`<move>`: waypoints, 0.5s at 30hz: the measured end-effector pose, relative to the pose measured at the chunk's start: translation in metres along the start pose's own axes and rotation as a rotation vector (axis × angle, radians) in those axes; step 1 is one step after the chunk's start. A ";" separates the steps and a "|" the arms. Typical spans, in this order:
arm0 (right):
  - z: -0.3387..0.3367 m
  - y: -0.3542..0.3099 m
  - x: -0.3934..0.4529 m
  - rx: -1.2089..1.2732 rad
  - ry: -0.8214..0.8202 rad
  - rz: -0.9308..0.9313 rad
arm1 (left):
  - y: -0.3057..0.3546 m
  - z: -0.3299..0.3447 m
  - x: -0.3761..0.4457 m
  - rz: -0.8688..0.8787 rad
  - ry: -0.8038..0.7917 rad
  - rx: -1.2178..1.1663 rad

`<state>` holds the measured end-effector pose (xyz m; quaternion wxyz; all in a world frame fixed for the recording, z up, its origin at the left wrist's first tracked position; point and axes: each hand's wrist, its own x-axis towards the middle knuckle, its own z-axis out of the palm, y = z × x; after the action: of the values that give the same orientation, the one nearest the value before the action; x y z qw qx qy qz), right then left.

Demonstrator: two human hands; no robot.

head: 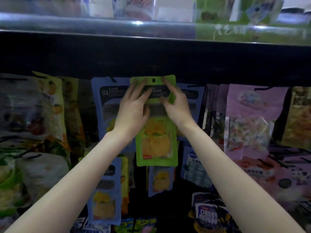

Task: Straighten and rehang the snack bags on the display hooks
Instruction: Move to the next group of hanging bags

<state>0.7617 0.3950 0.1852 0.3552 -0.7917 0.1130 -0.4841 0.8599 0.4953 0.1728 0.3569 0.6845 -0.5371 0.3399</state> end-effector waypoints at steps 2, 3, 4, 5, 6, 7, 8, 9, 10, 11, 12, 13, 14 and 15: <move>0.002 0.007 0.002 -0.010 -0.003 0.033 | -0.002 0.008 0.003 -0.010 -0.092 0.043; 0.002 0.011 0.004 -0.001 -0.008 0.045 | -0.003 0.011 0.004 -0.010 -0.116 0.055; 0.003 0.014 0.006 -0.001 -0.007 0.052 | -0.004 0.013 0.006 -0.012 -0.141 0.066; 0.004 0.016 0.010 -0.015 0.002 0.054 | -0.006 0.015 0.008 -0.011 -0.164 0.070; 0.006 0.018 0.014 -0.044 0.014 0.055 | -0.008 0.016 0.010 -0.009 -0.182 0.062; 0.008 0.021 0.020 -0.077 0.023 0.060 | -0.011 0.016 0.010 -0.004 -0.182 0.040; 0.011 0.023 0.026 -0.111 0.025 0.073 | -0.014 0.014 0.007 0.006 -0.157 0.016; 0.014 0.026 0.032 -0.151 0.023 0.090 | -0.018 0.012 0.003 0.025 -0.091 0.002; 0.017 0.029 0.037 -0.206 0.018 0.102 | -0.024 0.009 -0.003 0.042 0.000 0.006; 0.020 0.031 0.042 -0.275 0.013 0.101 | -0.029 0.005 -0.010 0.043 0.098 0.017; 0.022 0.035 0.045 -0.340 0.005 0.090 | -0.036 0.000 -0.017 0.017 0.189 0.018; 0.023 0.038 0.048 -0.387 -0.008 0.077 | -0.042 -0.006 -0.023 -0.029 0.263 0.002; 0.024 0.042 0.050 -0.406 -0.030 0.083 | -0.049 -0.011 -0.028 -0.090 0.322 -0.030; 0.026 0.045 0.052 -0.395 -0.055 0.110 | -0.055 -0.016 -0.030 -0.153 0.349 -0.088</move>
<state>0.8174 0.3473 0.1835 0.2220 -0.8516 0.2390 -0.4104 0.9064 0.5330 0.1483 0.4987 0.6378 -0.4279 0.4016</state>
